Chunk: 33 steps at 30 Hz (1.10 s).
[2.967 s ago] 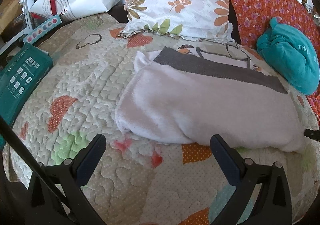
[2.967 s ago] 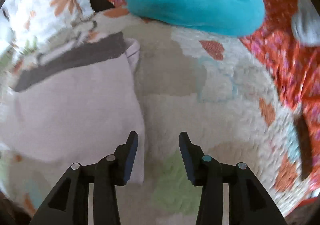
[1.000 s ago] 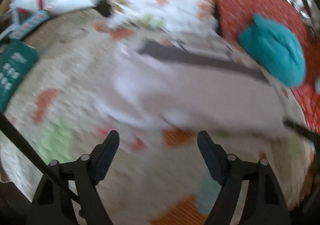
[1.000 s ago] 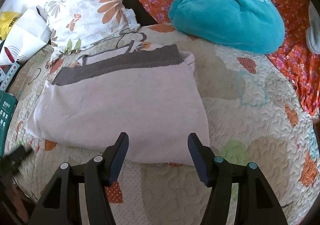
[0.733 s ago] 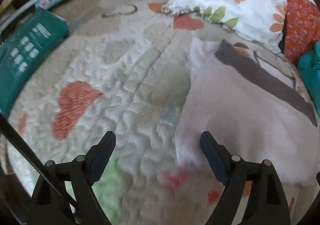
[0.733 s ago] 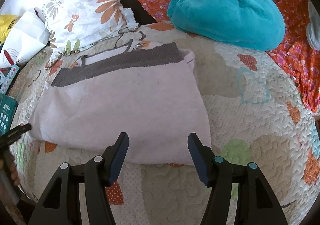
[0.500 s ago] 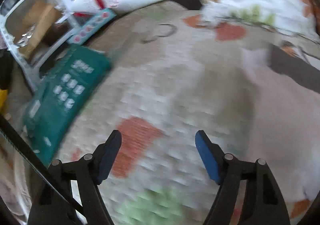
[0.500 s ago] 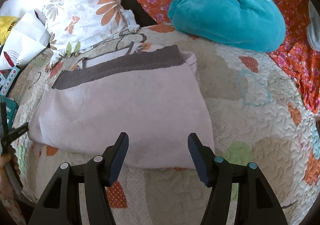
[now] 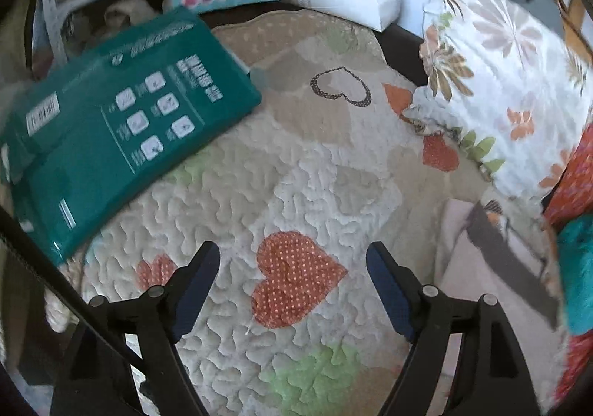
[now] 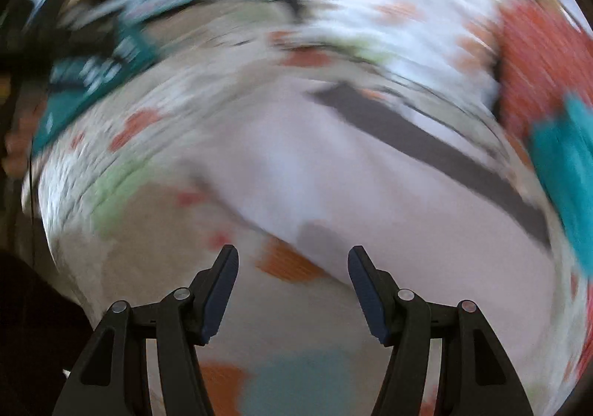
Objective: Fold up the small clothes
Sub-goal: 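Grasp the pink cardigan edge with the right gripper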
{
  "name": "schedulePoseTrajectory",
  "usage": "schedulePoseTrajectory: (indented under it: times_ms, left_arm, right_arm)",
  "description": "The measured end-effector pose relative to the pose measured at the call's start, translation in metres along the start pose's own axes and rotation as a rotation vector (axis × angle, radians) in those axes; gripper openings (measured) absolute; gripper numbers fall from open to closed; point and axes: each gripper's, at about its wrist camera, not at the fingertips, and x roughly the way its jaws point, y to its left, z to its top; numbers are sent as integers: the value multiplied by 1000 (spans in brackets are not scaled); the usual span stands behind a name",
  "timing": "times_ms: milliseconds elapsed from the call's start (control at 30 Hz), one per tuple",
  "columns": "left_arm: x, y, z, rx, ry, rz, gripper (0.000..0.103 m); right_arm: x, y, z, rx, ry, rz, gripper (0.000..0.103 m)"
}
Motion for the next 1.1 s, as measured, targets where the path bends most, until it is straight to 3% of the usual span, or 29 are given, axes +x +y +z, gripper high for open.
schedulePoseTrajectory:
  times_ms: [133,267,300,333,367,400,533,667,800,900,1000,1100]
  left_arm:
    - [-9,16,1,-51,-23,-6,80]
    - [-12,25,3,-83,-19,-43,80]
    - [-12,26,4,-87,-19,-50,80]
    - [-13,25,3,-87,-21,-51,80]
    - [-13,24,3,-84,-23,-49,80]
    - [-13,24,3,-83,-22,-50,80]
    - [-16,16,-1,-61,-29,-45,80]
    - [-18,3,-8,-44,-39,-41,80]
    - [-20,-21,-20,3,-36,-55,80]
    - [-24,-51,-35,70,-34,-82,80]
    - [-26,-86,-56,154,-16,-118,80]
    - [-26,-123,-80,243,10,-153,80]
  right_arm:
    - [53,62,26,-234,52,-205,65]
    - [92,72,59,-250,76,-338,64]
    - [99,71,66,-234,88,-341,64]
    - [104,68,72,-213,95,-334,53]
    - [108,67,77,-180,110,-303,28]
    - [109,67,79,-152,125,-280,23]
    - [100,57,83,-62,117,-232,12]
    - [47,-9,84,205,22,-104,10]
    - [-15,-103,55,436,-77,-81,10]
    - [-58,-181,-1,607,-107,-127,10]
    - [-72,-244,-79,746,-36,-217,10]
    - [-62,-273,-136,838,58,-243,10]
